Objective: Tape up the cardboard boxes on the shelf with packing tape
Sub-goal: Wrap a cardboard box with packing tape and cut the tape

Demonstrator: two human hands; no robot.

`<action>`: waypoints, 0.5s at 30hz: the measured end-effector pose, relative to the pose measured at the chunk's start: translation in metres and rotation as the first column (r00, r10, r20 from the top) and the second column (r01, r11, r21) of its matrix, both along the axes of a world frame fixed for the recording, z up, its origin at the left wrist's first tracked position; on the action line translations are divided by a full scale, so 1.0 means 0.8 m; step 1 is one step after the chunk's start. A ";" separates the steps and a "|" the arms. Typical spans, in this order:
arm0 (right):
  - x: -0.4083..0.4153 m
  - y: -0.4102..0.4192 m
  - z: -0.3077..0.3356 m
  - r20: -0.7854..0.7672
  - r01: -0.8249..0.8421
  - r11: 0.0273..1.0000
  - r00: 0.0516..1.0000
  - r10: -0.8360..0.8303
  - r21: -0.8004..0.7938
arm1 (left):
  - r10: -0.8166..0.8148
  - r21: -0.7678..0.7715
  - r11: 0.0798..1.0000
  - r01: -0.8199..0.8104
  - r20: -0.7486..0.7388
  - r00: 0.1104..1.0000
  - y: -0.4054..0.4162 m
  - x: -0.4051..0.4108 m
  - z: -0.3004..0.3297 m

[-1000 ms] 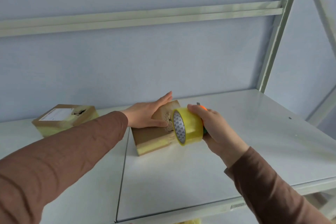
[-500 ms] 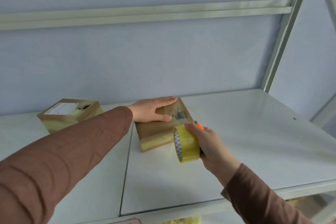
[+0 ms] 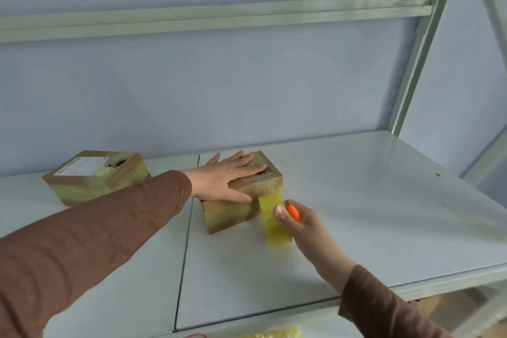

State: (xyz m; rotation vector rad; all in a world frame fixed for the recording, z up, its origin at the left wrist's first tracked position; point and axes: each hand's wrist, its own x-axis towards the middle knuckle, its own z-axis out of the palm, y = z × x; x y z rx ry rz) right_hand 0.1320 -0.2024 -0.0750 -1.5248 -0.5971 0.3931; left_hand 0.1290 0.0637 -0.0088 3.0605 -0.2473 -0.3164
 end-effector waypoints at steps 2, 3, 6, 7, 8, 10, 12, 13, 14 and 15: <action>-0.002 -0.009 -0.016 0.084 -0.068 0.998 0.994 0.068 -0.007 | 0.012 -0.012 1.000 -0.012 -0.005 1.000 -0.003 0.002 -0.003; -0.001 -0.013 -0.021 0.096 -0.107 0.994 0.989 0.109 -0.028 | 0.007 -0.021 1.000 -0.007 -0.007 1.000 -0.003 0.004 -0.003; -0.002 -0.018 -0.027 0.131 -0.198 0.970 0.967 0.217 -0.143 | 0.004 -0.080 0.997 -0.007 -0.028 1.000 0.000 0.008 0.002; -0.002 -0.015 -0.026 0.158 -0.207 0.964 0.959 0.234 -0.170 | 0.002 -0.078 0.997 -0.004 -0.031 1.000 0.002 0.010 0.005; -0.004 -0.011 -0.023 0.177 -0.213 0.963 0.954 0.241 -0.164 | -0.006 -0.053 0.999 0.005 -0.028 1.000 0.004 0.012 0.007; -0.012 -0.001 -0.015 0.142 -0.183 0.979 0.971 0.194 -0.085 | -0.030 0.010 0.999 0.031 -0.012 0.999 0.005 0.014 0.007; -0.024 0.004 -0.008 0.076 -0.074 0.997 0.994 0.077 -0.037 | -0.052 0.039 0.998 0.052 0.012 0.999 0.006 0.011 0.000; -0.032 0.005 -0.009 0.044 -0.030 0.999 0.999 0.031 -0.037 | -0.062 0.041 0.997 0.061 0.027 0.998 0.007 0.009 -0.002; -0.041 0.004 -0.010 0.014 -0.003 0.999 1.000 0.004 -0.040 | -0.071 0.052 0.996 0.068 0.047 0.996 0.008 0.008 -0.004; -0.049 0.003 -0.012 -0.012 0.019 0.999 1.000 -0.019 -0.042 | -0.077 0.072 0.995 0.072 0.063 0.995 0.009 0.006 -0.004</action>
